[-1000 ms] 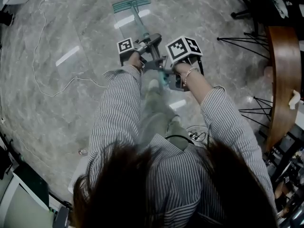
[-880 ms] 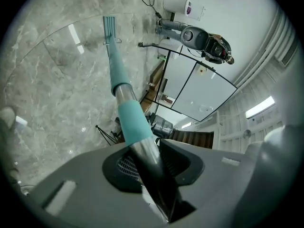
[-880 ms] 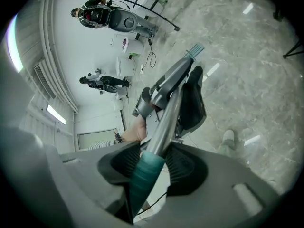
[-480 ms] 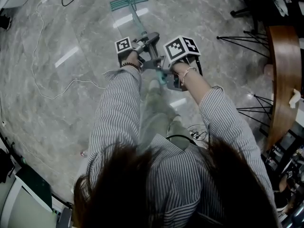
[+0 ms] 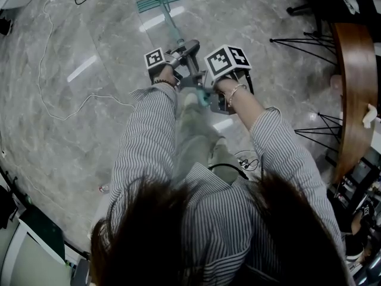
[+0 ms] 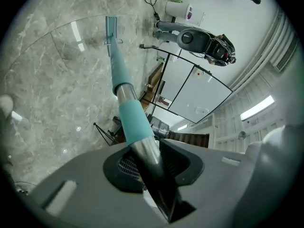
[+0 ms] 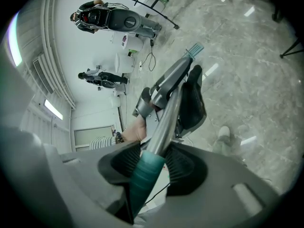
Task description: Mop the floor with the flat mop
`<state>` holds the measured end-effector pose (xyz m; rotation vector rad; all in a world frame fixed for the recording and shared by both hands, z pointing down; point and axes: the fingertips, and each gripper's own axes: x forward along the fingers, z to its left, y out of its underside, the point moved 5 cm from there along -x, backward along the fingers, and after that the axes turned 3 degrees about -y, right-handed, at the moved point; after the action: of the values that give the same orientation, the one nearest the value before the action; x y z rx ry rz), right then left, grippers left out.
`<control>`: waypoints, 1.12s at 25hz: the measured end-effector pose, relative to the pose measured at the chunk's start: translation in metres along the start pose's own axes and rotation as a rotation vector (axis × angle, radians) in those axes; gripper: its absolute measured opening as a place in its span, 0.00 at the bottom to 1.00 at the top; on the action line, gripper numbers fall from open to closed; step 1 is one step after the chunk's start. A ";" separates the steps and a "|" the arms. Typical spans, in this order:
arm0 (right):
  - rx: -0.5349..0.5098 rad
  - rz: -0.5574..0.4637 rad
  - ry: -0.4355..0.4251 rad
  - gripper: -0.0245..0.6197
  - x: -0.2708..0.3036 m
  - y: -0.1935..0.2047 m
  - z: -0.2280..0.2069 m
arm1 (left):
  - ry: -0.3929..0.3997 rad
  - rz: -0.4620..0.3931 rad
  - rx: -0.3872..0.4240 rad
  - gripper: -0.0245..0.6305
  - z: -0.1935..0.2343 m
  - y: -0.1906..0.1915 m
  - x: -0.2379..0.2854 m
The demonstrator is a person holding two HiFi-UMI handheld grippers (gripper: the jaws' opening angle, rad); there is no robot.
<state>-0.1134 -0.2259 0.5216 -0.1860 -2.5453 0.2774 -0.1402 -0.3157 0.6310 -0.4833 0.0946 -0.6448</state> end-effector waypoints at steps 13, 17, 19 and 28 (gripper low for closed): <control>-0.039 0.051 0.027 0.29 -0.040 0.156 -0.066 | 0.070 -0.063 -0.035 0.18 0.078 0.152 -0.032; -0.046 0.062 0.031 0.29 -0.059 0.211 -0.099 | 0.093 -0.080 -0.043 0.17 0.112 0.207 -0.036; -0.045 0.074 0.035 0.29 -0.070 0.240 -0.117 | 0.110 -0.094 -0.048 0.17 0.130 0.238 -0.037; -0.037 0.076 0.016 0.28 -0.101 0.357 -0.167 | 0.109 -0.102 -0.058 0.16 0.188 0.354 -0.058</control>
<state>0.0892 0.1272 0.5202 -0.2990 -2.5318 0.2571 0.0536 0.0398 0.6304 -0.5106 0.1934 -0.7702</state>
